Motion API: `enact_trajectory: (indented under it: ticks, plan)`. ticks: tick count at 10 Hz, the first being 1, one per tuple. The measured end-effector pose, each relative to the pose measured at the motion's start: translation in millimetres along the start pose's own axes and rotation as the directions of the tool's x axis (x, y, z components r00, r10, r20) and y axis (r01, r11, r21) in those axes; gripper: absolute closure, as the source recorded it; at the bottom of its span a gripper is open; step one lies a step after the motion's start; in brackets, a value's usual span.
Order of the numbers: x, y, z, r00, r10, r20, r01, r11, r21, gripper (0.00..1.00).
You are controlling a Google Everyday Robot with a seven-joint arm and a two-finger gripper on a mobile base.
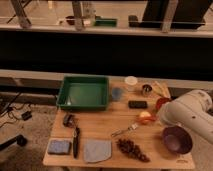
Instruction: Place pepper in purple bowl
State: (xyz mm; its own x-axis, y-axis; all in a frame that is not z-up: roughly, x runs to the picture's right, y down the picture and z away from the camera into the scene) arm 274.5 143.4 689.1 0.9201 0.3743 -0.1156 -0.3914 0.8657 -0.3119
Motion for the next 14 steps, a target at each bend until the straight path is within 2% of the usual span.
enact_trajectory:
  ticks: [5, 9, 11, 14]
  plan:
    - [32.6, 10.5, -3.5, 0.996, 0.093, -0.014, -0.093, 0.996, 0.008, 0.86]
    - [65.9, 8.7, -2.7, 0.982, 0.190, -0.011, -0.190, 0.982, 0.009, 0.86]
    - [86.4, 7.9, -1.9, 0.969, 0.245, -0.011, -0.245, 0.969, 0.006, 0.86]
    - [96.1, 11.0, -1.3, 0.959, 0.283, -0.009, -0.283, 0.959, -0.017, 0.86]
